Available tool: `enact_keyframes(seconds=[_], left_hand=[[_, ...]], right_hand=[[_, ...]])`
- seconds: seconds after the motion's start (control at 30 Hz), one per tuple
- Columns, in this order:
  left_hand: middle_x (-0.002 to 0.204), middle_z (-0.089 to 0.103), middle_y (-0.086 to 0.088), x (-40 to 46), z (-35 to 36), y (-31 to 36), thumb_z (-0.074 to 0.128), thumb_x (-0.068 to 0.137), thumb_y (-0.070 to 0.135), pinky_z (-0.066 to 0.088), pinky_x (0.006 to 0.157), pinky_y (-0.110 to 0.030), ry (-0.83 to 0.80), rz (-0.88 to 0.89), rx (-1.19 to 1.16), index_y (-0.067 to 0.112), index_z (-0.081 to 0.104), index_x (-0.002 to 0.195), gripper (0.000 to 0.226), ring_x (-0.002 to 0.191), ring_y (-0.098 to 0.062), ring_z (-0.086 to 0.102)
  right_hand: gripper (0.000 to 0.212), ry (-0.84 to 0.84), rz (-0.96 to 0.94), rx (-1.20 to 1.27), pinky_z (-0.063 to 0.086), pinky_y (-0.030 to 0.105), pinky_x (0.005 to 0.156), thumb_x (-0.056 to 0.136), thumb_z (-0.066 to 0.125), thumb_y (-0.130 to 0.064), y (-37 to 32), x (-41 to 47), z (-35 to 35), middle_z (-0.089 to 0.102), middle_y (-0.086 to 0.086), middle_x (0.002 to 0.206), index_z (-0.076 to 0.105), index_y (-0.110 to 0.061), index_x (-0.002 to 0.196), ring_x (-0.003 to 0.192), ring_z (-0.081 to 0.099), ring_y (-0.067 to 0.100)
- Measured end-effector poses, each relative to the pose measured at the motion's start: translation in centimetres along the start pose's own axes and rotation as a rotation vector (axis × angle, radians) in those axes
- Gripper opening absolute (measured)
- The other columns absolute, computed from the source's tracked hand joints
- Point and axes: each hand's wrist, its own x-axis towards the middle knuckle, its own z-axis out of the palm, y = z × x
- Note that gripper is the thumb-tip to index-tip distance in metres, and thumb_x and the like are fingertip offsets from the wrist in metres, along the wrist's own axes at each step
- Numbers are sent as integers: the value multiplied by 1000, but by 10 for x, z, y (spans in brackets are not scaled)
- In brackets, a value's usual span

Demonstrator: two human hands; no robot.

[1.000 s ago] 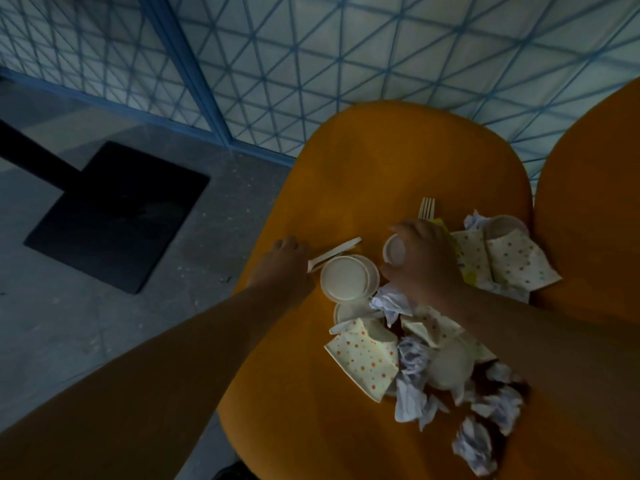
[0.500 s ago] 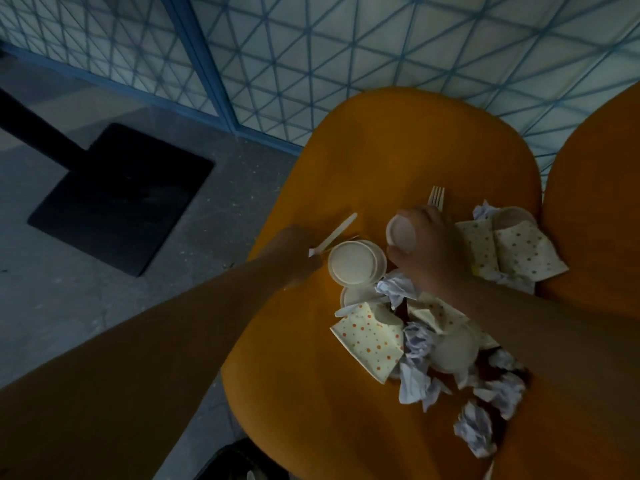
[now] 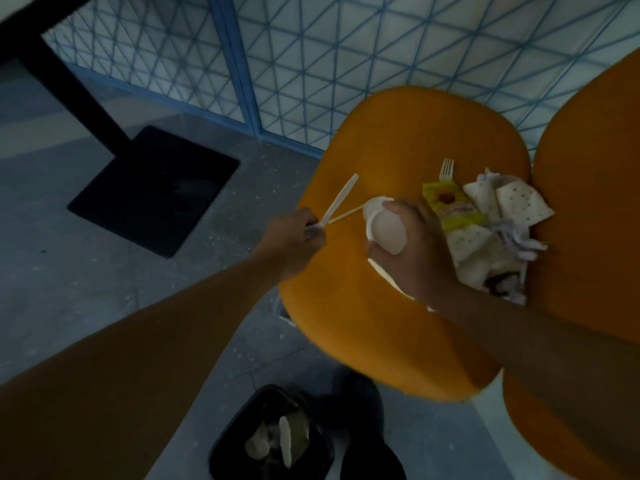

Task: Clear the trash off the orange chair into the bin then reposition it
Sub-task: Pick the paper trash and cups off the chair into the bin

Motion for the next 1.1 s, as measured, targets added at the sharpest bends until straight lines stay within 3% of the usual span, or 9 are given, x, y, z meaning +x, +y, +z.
enact_keyframes(seconds=[0.2, 0.4, 0.5, 0.57, 0.73, 0.8, 0.93, 1.0, 1.1], left_hand=[[61, 44, 3, -123, -8, -40, 43, 97, 16, 29, 41, -15, 95, 45, -101, 15, 47, 95, 4, 49, -8, 41], [64, 47, -3, -224, 31, -103, 39, 100, 21, 36, 44, -25, 42, -131, -131, 12, 41, 93, 12, 51, -14, 44], [65, 46, -2, -255, 68, -136, 38, 101, 21, 31, 40, -15, -5, -208, -123, 15, 38, 91, 12, 50, -10, 42], [80, 55, -6, -268, 97, -158, 38, 102, 22, 33, 45, -13, -79, -290, -56, 16, 41, 99, 8, 59, -10, 47], [124, 57, -13, -280, 158, -214, 37, 100, 24, 51, 88, -44, -303, -405, 351, 18, 43, 130, 31, 107, -32, 58], [122, 58, -14, -276, 180, -229, 38, 99, 21, 50, 88, -43, -351, -458, 413, 16, 42, 134, 35, 107, -32, 58], [83, 57, -6, -252, 202, -243, 45, 98, 29, 42, 59, -29, -337, -531, 283, 8, 57, 118, 31, 69, -18, 52], [89, 59, -10, -244, 203, -242, 47, 98, 37, 42, 67, -32, -318, -551, 222, 5, 56, 121, 40, 72, -20, 52], [119, 60, -18, -242, 195, -242, 49, 97, 35, 46, 79, -35, -240, -575, 118, 8, 46, 136, 47, 100, -33, 60]], right_hand=[[68, -169, 85, 81, 42, 44, 97, 80, 71, -39, -64, -118, 40, 46, 5, 136, 39, -27, 139, 124, 45, 28], [72, -353, 117, 271, 38, 31, 97, 83, 65, -45, -84, -235, 97, 35, -5, 142, 26, -33, 143, 128, 40, 15], [75, -377, 145, 350, 42, 27, 99, 84, 67, -40, -76, -275, 120, 30, -10, 139, 24, -31, 144, 126, 41, 9], [76, -374, 148, 379, 44, 20, 97, 82, 69, -38, -68, -297, 136, 29, -10, 135, 27, -26, 143, 121, 44, 8], [69, -299, 147, 395, 46, 7, 84, 77, 71, -36, -33, -326, 174, 31, -7, 126, 38, -17, 135, 106, 51, 4], [70, -304, 159, 417, 49, 12, 84, 76, 71, -39, -18, -341, 188, 31, -8, 126, 37, -18, 134, 107, 54, 6], [71, -351, 146, 432, 46, 13, 90, 75, 72, -40, 5, -357, 212, 31, -7, 130, 36, -23, 134, 115, 50, 9], [74, -376, 157, 421, 45, 14, 92, 75, 75, -38, 10, -362, 221, 31, -7, 132, 33, -30, 135, 119, 46, 11], [82, -455, 174, 321, 45, 17, 86, 74, 77, -42, 13, -367, 229, 31, -3, 138, 31, -26, 140, 118, 40, 7]])
